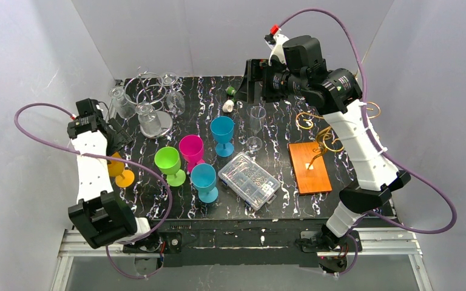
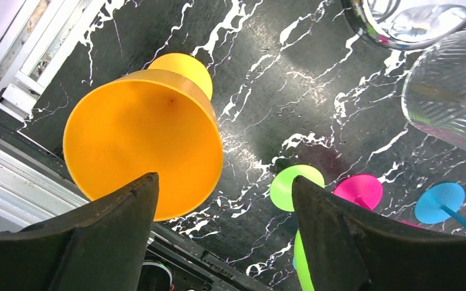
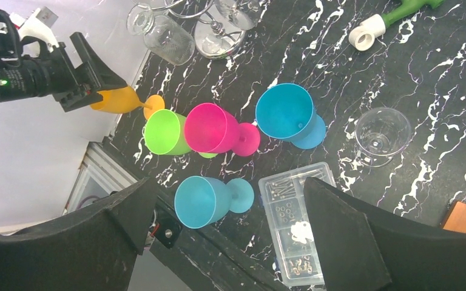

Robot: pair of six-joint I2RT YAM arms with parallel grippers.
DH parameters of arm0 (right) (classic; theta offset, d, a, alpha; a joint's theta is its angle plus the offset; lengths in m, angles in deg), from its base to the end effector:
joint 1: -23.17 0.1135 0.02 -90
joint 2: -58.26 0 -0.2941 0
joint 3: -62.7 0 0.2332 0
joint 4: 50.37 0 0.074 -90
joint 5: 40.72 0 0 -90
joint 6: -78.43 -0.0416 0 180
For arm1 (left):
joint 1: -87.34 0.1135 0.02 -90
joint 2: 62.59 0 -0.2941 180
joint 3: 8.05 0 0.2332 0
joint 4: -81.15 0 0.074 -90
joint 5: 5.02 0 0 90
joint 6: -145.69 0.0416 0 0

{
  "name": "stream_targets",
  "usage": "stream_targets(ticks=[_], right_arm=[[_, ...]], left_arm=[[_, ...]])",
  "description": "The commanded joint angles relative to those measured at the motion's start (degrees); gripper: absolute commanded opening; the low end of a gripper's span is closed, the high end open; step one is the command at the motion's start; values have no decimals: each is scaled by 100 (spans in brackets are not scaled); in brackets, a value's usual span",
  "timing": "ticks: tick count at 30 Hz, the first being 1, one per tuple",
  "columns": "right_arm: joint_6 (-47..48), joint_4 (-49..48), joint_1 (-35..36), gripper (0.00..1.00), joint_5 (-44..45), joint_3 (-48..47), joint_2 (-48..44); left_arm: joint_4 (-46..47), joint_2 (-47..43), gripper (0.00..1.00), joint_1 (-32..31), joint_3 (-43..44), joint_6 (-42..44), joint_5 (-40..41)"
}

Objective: Take the wine glass off the wine glass rack
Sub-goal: Place the wine glass at the center of the board.

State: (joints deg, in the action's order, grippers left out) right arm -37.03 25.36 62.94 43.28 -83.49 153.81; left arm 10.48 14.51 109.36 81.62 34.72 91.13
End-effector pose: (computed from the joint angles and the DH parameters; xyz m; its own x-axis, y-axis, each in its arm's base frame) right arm 0.2284 0.1958 0.5376 -0.5990 0.0577 -0.7986 -0.5000 0.7521 0.4293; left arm 0.2235 0.0952 0.3530 -0.5827 -0.6195 -0.5260 -0.6788 0.7269 -0.1042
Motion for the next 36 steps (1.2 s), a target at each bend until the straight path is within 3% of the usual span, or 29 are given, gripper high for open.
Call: stream_targets(ticks=[1,8,12,17,24,36], right_arm=[[47,-43,17,100,1,-141,-36],[89,-30,22,100,78,-101,-57],[106,-70,18,100,131,-47,-97],[143,-77,17,100,164,62,-113],[153,-246,14,100,204,372,-203],[225,-253,20,100,255,417,-78]], left_arm=[[-138,-383,82,22,284,98,-176],[-217,-762,91,-28,655,138,-494],[-327,-831,98,-446,1109,88,-401],[-527,-432,98,-1538,1980,-6,195],[-596,468,98,-2464,2936,138,608],[-587,1322,92,-2580,3306,332,1181]])
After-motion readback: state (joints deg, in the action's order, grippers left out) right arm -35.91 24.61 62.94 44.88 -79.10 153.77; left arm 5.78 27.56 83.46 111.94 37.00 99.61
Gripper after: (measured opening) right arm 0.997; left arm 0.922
